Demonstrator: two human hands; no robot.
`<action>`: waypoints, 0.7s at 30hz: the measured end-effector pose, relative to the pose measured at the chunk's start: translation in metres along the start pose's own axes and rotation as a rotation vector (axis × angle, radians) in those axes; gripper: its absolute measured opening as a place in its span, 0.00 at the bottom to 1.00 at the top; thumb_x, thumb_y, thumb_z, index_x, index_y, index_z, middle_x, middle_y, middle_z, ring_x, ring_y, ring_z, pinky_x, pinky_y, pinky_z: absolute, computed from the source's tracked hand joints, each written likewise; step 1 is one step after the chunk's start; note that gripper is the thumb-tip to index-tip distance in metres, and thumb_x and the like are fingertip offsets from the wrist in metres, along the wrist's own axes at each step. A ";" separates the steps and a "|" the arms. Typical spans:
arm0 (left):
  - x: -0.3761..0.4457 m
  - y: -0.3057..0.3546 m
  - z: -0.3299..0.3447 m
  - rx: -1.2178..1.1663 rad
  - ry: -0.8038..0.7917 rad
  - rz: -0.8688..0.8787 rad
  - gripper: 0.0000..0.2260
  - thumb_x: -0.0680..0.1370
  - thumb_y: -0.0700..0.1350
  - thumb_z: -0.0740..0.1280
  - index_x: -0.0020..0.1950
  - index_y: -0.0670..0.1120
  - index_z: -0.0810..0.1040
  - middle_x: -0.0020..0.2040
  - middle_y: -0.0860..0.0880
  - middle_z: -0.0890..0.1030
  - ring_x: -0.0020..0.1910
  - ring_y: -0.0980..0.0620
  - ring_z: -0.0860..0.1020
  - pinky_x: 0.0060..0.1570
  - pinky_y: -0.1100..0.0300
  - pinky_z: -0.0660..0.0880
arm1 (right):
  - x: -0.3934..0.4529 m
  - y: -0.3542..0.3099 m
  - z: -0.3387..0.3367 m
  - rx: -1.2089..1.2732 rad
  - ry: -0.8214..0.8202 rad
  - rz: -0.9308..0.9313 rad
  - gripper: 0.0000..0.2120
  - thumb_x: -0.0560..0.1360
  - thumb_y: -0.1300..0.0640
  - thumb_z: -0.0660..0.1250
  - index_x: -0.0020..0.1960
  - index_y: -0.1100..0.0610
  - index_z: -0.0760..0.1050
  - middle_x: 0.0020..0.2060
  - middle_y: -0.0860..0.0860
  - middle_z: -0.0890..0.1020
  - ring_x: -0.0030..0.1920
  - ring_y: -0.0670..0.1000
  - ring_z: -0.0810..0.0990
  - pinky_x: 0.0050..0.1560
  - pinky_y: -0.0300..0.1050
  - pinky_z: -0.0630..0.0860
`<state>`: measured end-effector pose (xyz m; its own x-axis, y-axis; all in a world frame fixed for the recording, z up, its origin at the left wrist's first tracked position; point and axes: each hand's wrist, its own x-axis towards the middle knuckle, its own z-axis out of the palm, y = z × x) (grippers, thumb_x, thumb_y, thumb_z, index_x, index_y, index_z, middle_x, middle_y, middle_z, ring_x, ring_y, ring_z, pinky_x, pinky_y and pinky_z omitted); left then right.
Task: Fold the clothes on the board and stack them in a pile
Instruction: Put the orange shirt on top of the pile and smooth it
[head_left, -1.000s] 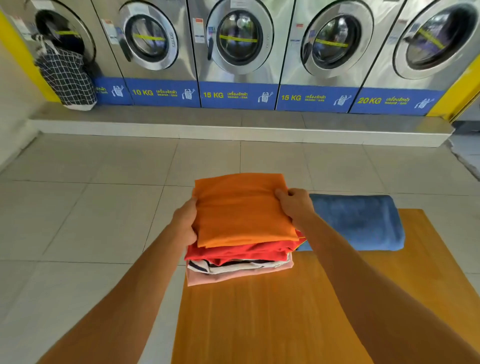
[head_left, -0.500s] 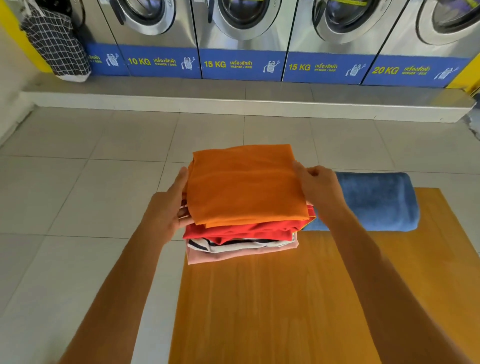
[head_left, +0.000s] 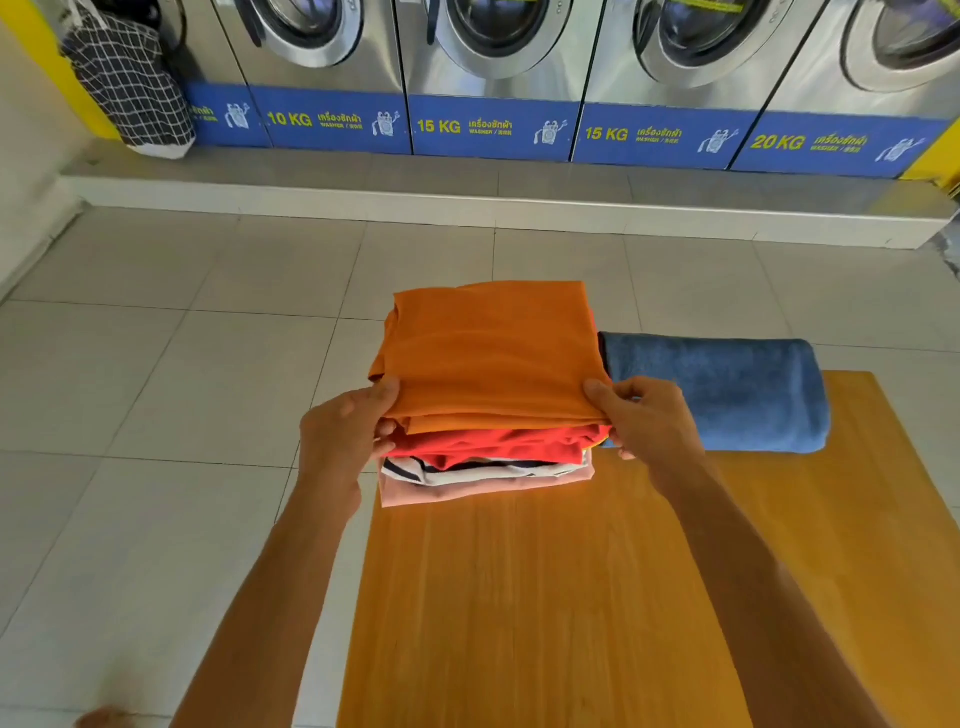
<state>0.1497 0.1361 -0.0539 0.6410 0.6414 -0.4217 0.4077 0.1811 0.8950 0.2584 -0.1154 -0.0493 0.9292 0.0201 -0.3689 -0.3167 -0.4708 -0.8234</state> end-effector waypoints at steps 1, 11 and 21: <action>0.000 -0.003 -0.002 0.056 0.003 0.039 0.11 0.73 0.55 0.72 0.47 0.48 0.80 0.38 0.49 0.82 0.39 0.50 0.81 0.46 0.52 0.81 | 0.001 0.002 0.001 -0.086 0.046 -0.010 0.17 0.76 0.44 0.72 0.44 0.58 0.79 0.37 0.51 0.82 0.38 0.52 0.81 0.39 0.50 0.80; 0.011 0.000 0.023 0.538 0.176 0.391 0.21 0.79 0.62 0.61 0.57 0.46 0.77 0.45 0.53 0.80 0.43 0.54 0.78 0.43 0.64 0.71 | 0.029 -0.079 0.085 -0.685 0.039 -0.758 0.21 0.83 0.44 0.57 0.75 0.44 0.68 0.82 0.53 0.55 0.81 0.58 0.52 0.77 0.61 0.56; 0.033 0.003 0.020 -0.204 0.031 -0.089 0.06 0.76 0.51 0.70 0.47 0.50 0.77 0.52 0.46 0.81 0.54 0.41 0.80 0.54 0.43 0.78 | 0.057 -0.064 0.128 -0.906 -0.117 -0.638 0.27 0.82 0.35 0.43 0.80 0.39 0.58 0.83 0.49 0.48 0.82 0.56 0.44 0.76 0.71 0.41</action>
<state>0.1846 0.1430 -0.0676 0.5870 0.6382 -0.4982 0.3196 0.3827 0.8668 0.3071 0.0289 -0.0733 0.8332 0.5488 -0.0679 0.5131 -0.8131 -0.2749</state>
